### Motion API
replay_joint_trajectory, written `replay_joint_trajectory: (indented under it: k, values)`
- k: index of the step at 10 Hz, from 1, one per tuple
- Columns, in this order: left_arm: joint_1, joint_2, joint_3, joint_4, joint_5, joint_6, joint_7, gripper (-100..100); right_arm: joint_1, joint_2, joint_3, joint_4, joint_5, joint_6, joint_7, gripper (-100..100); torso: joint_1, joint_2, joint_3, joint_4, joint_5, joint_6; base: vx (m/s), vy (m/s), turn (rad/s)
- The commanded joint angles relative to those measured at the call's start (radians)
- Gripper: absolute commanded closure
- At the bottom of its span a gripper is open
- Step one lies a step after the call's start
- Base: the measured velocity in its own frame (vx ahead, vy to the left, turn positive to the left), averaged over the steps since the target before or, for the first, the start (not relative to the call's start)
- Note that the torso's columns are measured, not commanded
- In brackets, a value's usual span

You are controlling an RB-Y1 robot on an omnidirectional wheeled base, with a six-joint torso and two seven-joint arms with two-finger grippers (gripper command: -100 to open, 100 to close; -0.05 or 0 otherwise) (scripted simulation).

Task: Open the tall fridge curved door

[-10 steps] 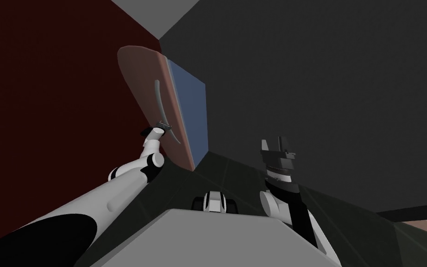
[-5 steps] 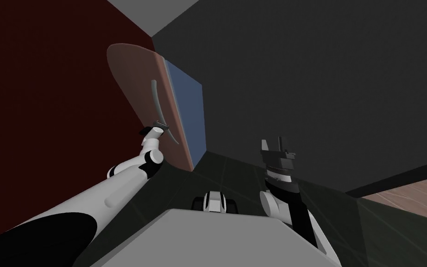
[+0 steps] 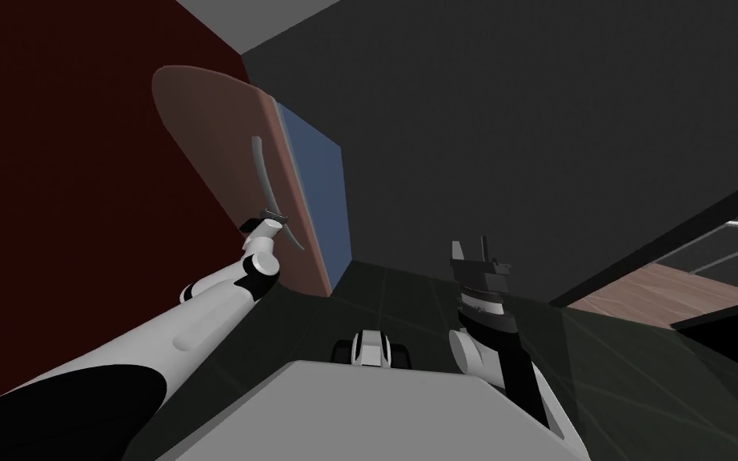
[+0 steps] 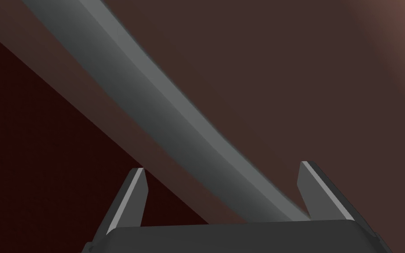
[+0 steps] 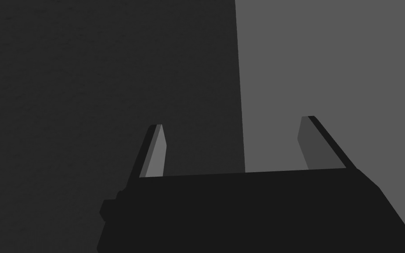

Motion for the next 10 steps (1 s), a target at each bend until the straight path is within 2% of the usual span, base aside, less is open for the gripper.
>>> replay_joint_trajectory:
  k: [1,2,3,4,5,6,7,8,10]
  values:
    - [-0.046,0.028,0.050,0.081,-0.083,-0.063,0.025,-100,0.000,0.000,0.000,0.000,0.000,0.000,0.000,0,-0.001,0.000,-0.001,0.000,0.000,0.002,-0.101,0.065,-0.321]
    - [-0.046,0.028,0.050,0.087,-0.103,-0.063,0.025,-100,0.000,0.000,0.000,0.000,0.000,0.000,0.000,0,0.000,0.001,0.000,0.000,0.000,0.002,-0.084,0.056,-0.090]
    - [-0.066,0.039,0.074,0.126,-0.140,-0.091,0.037,-100,0.000,0.000,0.000,0.000,0.000,0.000,0.000,0,0.001,0.000,0.000,0.000,0.000,0.001,-0.078,0.057,-0.210]
    - [-0.066,0.039,0.074,0.126,-0.149,-0.091,0.037,-100,0.000,0.000,0.000,0.000,0.000,0.000,0.000,0,0.000,0.000,0.000,0.000,0.000,0.002,-0.082,0.054,-0.085]
    - [-0.065,0.042,0.065,0.129,-0.135,-0.093,0.037,-100,0.000,0.000,0.000,0.000,0.000,0.000,0.000,0,0.000,0.000,0.000,0.000,0.000,0.001,-0.036,0.021,0.000]
    - [-0.046,0.028,0.050,0.087,-0.103,-0.063,0.025,100,0.000,0.000,0.000,0.000,0.000,0.000,0.000,0,-0.001,-0.002,-0.001,-0.001,0.000,0.001,0.063,-0.030,0.206]
    - [-0.025,0.016,0.026,0.055,-0.068,-0.034,0.014,100,0.000,0.000,0.000,0.000,0.000,0.000,0.000,0,-0.001,-0.005,-0.003,0.000,-0.001,-0.003,0.119,-0.103,0.319]
    - [-0.025,0.016,0.026,0.049,-0.056,-0.034,0.014,100,0.001,0.000,0.000,0.000,0.000,0.000,0.000,0,0.002,-0.006,-0.004,0.000,-0.002,-0.006,0.101,-0.091,0.163]
    - [0.016,-0.007,-0.023,-0.020,0.014,0.024,-0.010,100,0.000,0.000,0.000,0.000,0.000,0.000,0.000,0,0.007,-0.002,-0.002,0.001,0.000,-0.003,0.118,-0.074,0.225]
